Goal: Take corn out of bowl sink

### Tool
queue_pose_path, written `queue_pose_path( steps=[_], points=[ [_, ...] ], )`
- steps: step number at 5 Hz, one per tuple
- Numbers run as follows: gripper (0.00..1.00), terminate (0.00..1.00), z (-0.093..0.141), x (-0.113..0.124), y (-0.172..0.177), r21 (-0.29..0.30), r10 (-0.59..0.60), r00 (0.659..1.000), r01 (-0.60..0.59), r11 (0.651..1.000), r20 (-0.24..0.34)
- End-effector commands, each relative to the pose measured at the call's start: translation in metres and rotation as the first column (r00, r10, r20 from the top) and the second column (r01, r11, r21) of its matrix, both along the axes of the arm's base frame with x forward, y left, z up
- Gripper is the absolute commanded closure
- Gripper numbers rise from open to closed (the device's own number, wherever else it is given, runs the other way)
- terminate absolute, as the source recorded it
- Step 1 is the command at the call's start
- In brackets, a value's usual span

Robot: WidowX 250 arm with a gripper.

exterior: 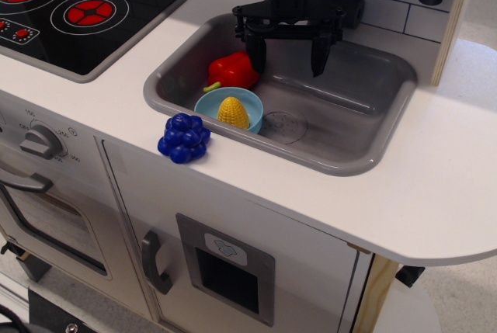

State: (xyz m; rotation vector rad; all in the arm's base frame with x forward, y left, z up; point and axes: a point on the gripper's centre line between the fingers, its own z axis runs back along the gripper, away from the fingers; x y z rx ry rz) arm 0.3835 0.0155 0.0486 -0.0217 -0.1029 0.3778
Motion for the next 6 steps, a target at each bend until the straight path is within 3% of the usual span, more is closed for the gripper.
queue_pose_path(
  steps=[1,2,4,6],
  points=[
    [0.0,0.0,0.0,0.0,0.0,0.0,0.0,1.0,0.0,1.0,0.0],
    [0.0,0.0,0.006,-0.012,0.021,-0.015,0.045,0.998,-0.046,0.999,-0.041],
    [0.0,0.0,-0.003,-0.031,0.047,0.025,0.079,0.995,-0.077,0.997,-0.058],
    [0.0,0.0,-0.008,-0.037,0.056,0.027,0.072,0.997,-0.071,0.997,-0.016]
  ],
)
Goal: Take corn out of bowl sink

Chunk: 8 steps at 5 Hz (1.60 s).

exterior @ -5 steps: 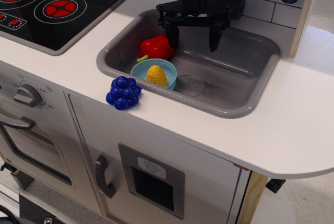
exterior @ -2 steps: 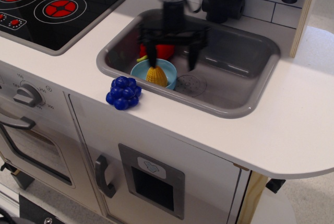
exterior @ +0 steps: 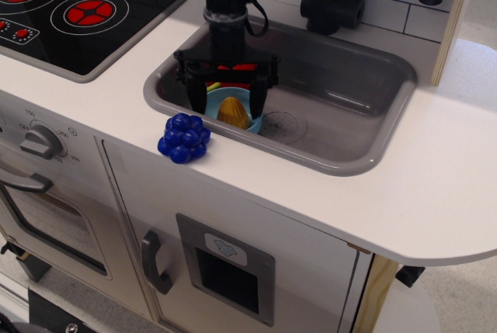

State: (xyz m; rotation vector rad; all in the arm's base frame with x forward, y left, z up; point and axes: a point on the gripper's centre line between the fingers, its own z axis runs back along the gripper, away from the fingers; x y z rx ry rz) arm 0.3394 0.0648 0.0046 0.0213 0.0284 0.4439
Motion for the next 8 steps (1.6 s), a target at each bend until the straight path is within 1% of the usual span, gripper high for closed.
queue_pose_path(
  steps=[1,4,5,6,7,8],
  points=[
    [0.0,0.0,0.031,0.006,0.004,0.031,0.011,0.99,-0.016,0.999,0.142],
    [0.0,0.0,0.026,0.013,0.008,0.081,0.05,0.985,-0.064,0.995,0.167],
    [1.0,0.0,0.025,0.014,0.007,0.091,0.06,0.986,-0.075,0.993,0.157],
    [1.0,0.0,0.036,0.014,0.007,0.074,0.073,0.986,-0.085,0.994,0.146],
    [1.0,0.0,0.056,0.016,0.005,0.036,0.1,0.985,-0.106,0.994,0.142],
    [1.0,0.0,0.078,0.023,-0.004,-0.004,0.102,0.979,-0.103,0.995,0.177]
  ],
)
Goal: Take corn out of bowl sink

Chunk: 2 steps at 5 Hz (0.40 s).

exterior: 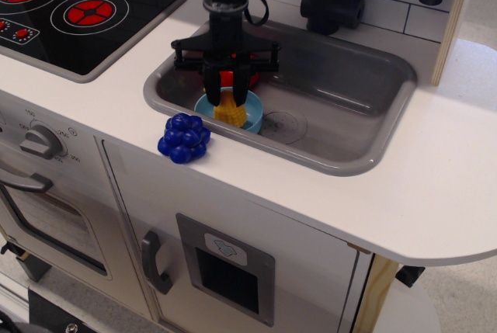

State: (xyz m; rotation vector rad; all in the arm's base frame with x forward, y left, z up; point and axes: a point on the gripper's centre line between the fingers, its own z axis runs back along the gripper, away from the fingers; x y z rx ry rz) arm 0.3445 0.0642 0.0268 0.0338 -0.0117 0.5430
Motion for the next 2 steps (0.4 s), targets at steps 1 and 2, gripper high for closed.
queue_pose_path(
  steps=[1,2],
  points=[
    [1.0,0.0,0.07,0.027,-0.016,-0.051,0.031,0.992,-0.025,0.998,0.122],
    [1.0,0.0,0.067,0.037,-0.037,-0.052,0.032,0.994,-0.027,0.998,0.104]
  ],
)
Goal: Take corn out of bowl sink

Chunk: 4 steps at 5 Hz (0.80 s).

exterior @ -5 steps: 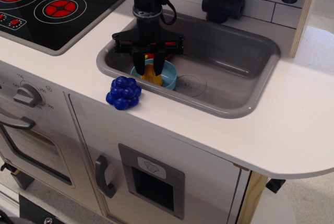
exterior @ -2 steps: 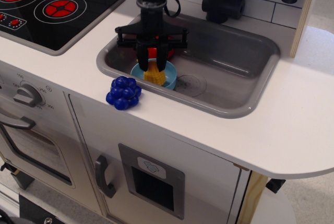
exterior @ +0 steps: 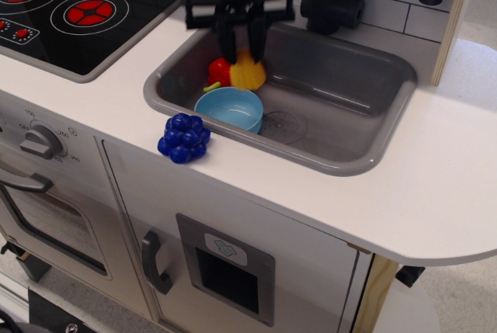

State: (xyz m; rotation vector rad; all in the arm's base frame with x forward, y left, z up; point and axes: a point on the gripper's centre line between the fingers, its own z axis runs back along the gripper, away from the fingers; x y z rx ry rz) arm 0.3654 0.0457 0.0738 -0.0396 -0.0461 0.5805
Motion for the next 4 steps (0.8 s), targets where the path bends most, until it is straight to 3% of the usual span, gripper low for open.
queue_pose_path(
  steps=[1,3,4],
  points=[
    [1.0,0.0,0.0,0.026,-0.046,0.033,-0.014,0.999,0.012,0.999,0.038],
    [1.0,0.0,-0.04,0.013,-0.087,0.063,-0.073,0.997,0.072,0.995,0.011],
    [1.0,0.0,-0.046,0.01,-0.093,0.066,-0.063,0.998,0.062,0.996,0.012]
  ],
)
